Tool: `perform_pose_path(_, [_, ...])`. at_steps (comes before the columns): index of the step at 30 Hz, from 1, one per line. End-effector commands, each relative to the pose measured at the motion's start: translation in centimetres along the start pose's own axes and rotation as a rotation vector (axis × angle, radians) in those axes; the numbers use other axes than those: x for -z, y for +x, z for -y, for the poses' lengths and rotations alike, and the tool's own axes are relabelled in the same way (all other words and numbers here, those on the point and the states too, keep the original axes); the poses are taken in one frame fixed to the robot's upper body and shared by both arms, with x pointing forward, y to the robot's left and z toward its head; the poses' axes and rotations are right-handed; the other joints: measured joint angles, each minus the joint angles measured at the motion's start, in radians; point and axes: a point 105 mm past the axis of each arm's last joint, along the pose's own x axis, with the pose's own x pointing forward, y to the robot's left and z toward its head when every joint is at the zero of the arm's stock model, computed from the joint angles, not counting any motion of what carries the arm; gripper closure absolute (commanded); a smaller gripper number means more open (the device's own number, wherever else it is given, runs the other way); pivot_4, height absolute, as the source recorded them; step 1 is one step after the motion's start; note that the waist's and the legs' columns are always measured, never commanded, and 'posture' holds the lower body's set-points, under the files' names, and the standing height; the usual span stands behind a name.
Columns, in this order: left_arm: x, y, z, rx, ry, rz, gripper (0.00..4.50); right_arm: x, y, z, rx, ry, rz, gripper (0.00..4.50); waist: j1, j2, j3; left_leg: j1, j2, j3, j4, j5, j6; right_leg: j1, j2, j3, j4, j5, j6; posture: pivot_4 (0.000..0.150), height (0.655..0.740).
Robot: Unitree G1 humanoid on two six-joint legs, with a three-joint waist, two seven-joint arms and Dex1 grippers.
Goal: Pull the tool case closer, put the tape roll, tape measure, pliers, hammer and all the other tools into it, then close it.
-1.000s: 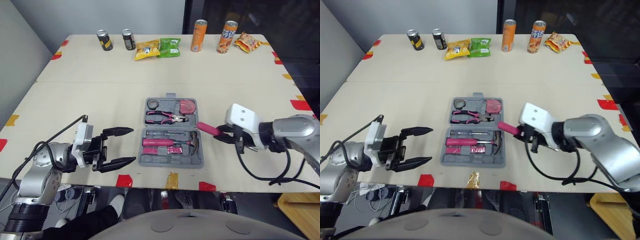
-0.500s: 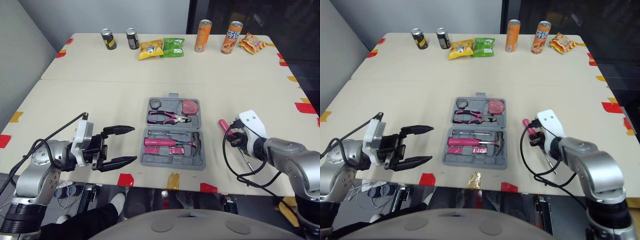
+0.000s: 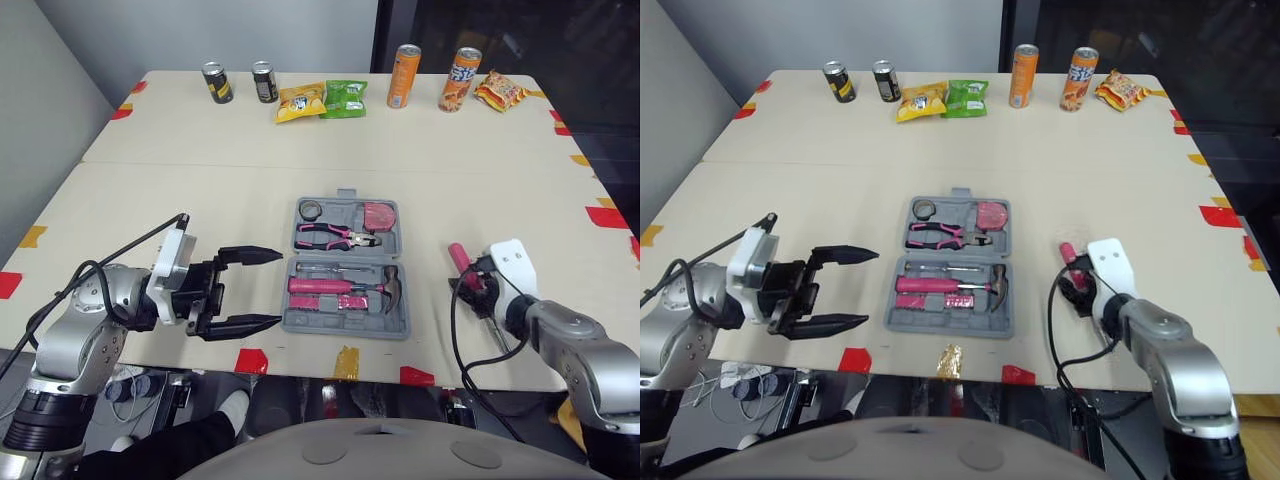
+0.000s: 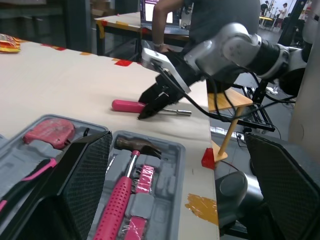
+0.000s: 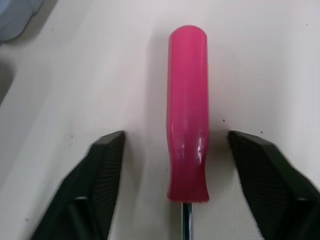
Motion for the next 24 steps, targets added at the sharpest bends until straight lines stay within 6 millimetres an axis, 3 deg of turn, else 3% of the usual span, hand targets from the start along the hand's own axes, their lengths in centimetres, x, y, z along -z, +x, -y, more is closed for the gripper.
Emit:
perform_pose_path(1, [-0.8,-0.5,-0.7,-0.05,0.046,0.039,0.0,0.2,-0.4,0.4,-0.028,-0.014,0.099,0.86,-0.004,0.0,0.0,0.0,0.0,0.0,0.0,0.0,0.0,0.0,0.0,0.0,0.0,0.0,0.0,0.15,0.74])
perform_pose_path(9, [-1.0,-0.8,-1.3,-0.051,0.05,0.04,0.0,1.2,0.6,1.3,-0.002,0.014,0.173,0.86,-0.03,-0.001,0.0,0.0,0.0,-0.001,-0.001,0.0,0.002,0.0,0.0,-0.001,0.0,0.001,0.0,0.15,0.74])
perform_pose_path(19, [-1.9,-0.2,-1.1,-0.033,0.03,0.055,0.0,0.1,0.9,0.6,-0.08,-0.035,0.228,4.02,-0.042,0.0,0.001,0.0,0.0,-0.001,-0.001,0.0,0.003,0.001,0.0,-0.001,0.0,0.001,-0.001,0.15,0.74])
perform_pose_path(24, [-2.0,-0.3,-0.9,-0.032,-0.003,0.073,0.0,-2.7,-0.3,0.0,-0.156,-0.138,0.274,4.06,-0.041,0.001,0.003,-0.001,0.0,-0.001,-0.001,0.002,0.006,0.001,0.0,-0.001,0.0,0.001,-0.001,0.15,0.74])
